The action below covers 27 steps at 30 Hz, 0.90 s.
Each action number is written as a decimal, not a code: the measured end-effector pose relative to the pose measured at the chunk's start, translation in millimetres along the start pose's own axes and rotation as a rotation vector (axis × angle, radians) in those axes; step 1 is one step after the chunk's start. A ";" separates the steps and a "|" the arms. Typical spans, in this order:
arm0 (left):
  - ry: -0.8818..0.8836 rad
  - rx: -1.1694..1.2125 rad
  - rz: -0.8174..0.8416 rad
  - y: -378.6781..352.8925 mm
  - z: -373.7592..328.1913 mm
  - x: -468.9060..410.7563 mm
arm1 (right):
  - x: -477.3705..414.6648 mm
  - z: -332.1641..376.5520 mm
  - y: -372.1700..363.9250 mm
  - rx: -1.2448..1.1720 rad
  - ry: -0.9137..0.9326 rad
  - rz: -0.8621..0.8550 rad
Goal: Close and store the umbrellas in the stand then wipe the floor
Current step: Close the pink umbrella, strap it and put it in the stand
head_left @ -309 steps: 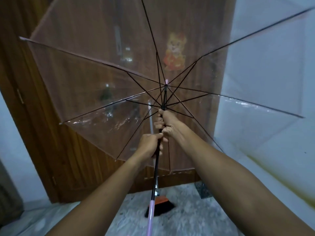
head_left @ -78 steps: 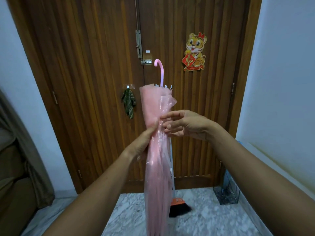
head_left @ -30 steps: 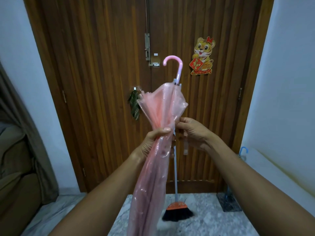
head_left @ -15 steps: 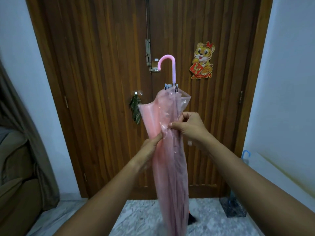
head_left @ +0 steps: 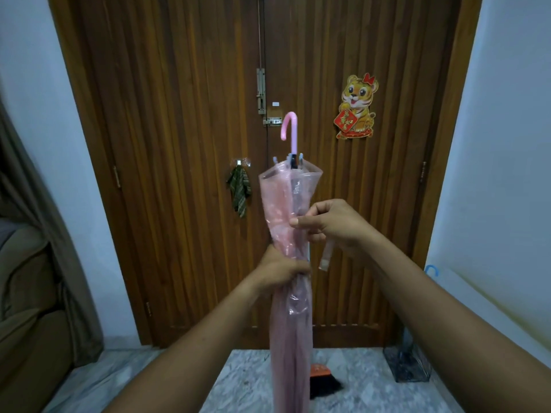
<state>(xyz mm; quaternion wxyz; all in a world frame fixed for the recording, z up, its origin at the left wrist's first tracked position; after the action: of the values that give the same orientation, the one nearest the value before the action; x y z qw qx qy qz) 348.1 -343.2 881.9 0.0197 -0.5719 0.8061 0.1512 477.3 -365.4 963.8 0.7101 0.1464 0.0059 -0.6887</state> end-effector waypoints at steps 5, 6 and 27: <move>0.113 0.251 -0.147 24.6 2.3 1.2 | 8.5 -2.9 27.1 0.042 0.037 -0.057; 0.109 0.342 -0.108 27.1 -2.2 4.2 | 9.6 -7.7 30.3 0.027 0.031 -0.065; 0.003 0.418 0.118 2.9 -30.3 20.3 | 3.3 -3.3 17.9 -0.282 0.297 -0.129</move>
<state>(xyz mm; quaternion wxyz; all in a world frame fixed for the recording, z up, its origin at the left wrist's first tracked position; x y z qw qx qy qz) 342.7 -368.9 907.3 0.1276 -0.5074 0.8520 -0.0191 495.7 -367.8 963.4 0.6694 0.1449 0.2159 -0.6959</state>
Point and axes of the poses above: each hand's wrist, its own x-axis away from the middle knuckle, its own y-axis out of the back of the hand, z = x × y, the point moved 4 cm from there along -x, towards the middle knuckle, and after that the axes turned 3 degrees about -x, right-handed, at the moved point
